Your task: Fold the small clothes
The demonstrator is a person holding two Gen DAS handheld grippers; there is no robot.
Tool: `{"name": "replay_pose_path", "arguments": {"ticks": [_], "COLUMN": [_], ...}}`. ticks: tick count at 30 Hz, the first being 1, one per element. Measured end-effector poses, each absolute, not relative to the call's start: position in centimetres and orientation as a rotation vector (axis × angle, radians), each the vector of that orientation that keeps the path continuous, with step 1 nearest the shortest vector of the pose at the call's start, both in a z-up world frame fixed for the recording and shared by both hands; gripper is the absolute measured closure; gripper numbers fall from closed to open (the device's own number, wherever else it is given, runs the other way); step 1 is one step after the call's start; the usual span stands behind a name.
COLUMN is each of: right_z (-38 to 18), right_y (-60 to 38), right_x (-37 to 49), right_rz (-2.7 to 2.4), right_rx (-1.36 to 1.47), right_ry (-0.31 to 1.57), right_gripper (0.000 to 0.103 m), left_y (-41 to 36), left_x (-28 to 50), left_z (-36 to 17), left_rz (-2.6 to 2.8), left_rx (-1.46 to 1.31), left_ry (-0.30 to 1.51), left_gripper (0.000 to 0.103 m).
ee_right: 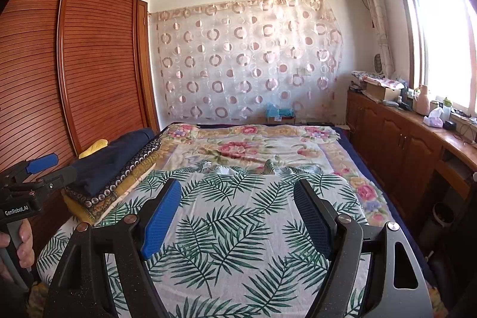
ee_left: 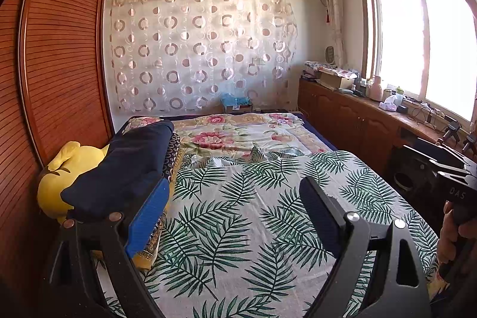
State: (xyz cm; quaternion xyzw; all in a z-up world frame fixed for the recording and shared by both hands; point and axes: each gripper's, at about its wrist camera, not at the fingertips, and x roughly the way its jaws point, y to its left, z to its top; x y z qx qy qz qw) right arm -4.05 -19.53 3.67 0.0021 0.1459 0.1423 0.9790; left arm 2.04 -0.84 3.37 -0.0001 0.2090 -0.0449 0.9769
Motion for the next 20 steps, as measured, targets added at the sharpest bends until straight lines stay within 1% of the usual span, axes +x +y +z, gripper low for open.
{"name": "replay_pose_path", "arguments": {"ticks": [20], "right_z": [3.74], "right_y": [-19.98], "right_x": [-4.01], "right_rz": [0.289], "right_rx": [0.004], "right_ry": [0.294], "right_gripper": [0.023], "left_y": [-0.86], "left_x": [1.94], "left_z": [3.4], "left_rz": [-0.09], "left_rx": [-0.001], "left_ry": [0.42], "left_gripper": [0.013]}}
